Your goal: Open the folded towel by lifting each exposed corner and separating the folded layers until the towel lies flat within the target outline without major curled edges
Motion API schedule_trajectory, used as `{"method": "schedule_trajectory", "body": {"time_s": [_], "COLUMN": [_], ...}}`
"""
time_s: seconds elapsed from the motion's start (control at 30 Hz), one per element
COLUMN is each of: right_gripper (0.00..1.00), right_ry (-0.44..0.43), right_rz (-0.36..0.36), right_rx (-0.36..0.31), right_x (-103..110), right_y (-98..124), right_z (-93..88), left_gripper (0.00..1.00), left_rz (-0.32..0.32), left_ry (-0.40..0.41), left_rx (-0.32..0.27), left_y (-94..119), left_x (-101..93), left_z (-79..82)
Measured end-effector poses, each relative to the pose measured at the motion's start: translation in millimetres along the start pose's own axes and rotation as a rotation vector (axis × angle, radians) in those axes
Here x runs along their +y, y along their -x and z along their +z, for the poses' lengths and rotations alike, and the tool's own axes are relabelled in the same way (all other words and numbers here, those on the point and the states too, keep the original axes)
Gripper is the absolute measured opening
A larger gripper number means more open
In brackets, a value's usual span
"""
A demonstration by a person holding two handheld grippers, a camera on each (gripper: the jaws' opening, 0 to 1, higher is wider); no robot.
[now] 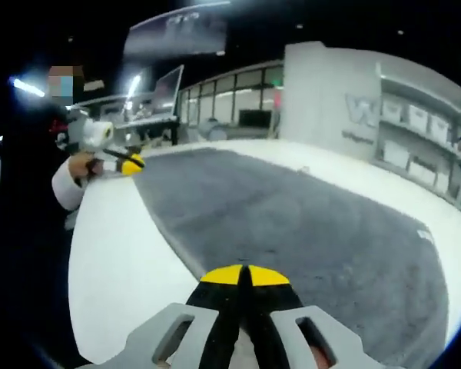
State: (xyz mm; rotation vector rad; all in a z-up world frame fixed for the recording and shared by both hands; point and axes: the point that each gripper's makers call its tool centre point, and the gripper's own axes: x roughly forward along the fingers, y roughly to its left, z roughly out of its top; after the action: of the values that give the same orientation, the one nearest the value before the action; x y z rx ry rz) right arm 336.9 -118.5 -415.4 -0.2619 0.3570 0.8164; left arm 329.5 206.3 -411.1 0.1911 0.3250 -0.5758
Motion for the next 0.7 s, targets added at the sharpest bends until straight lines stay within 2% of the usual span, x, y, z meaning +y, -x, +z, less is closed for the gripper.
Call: {"method": "schedule_trajectory", "body": {"time_s": [0.03,0.1,0.2,0.7], "right_gripper": [0.0,0.0,0.0,0.0], "right_ry": [-0.015,-0.038,0.012,0.022], "right_rz": [0.004,0.003,0.003,0.03], "right_rx": [0.022,0.027,0.045,0.097], "right_x": [0,-2,0,12], "right_y": [2,3,5,12], "right_z": [-3.6,-3.2,-4.3,-7.4], "left_gripper": [0.11,0.1,0.08,0.05], "left_rz": [0.003,0.0,-0.001,-0.046], "left_ry": [0.001,0.004,0.009,0.006], "left_rx": [0.002,0.005,0.012,0.051], "left_y": [1,1,2,15], "left_x": [0.4,-0.1,-0.4,-5.6], "left_z": [-0.6,-1.4,-2.4,-8.2]}}
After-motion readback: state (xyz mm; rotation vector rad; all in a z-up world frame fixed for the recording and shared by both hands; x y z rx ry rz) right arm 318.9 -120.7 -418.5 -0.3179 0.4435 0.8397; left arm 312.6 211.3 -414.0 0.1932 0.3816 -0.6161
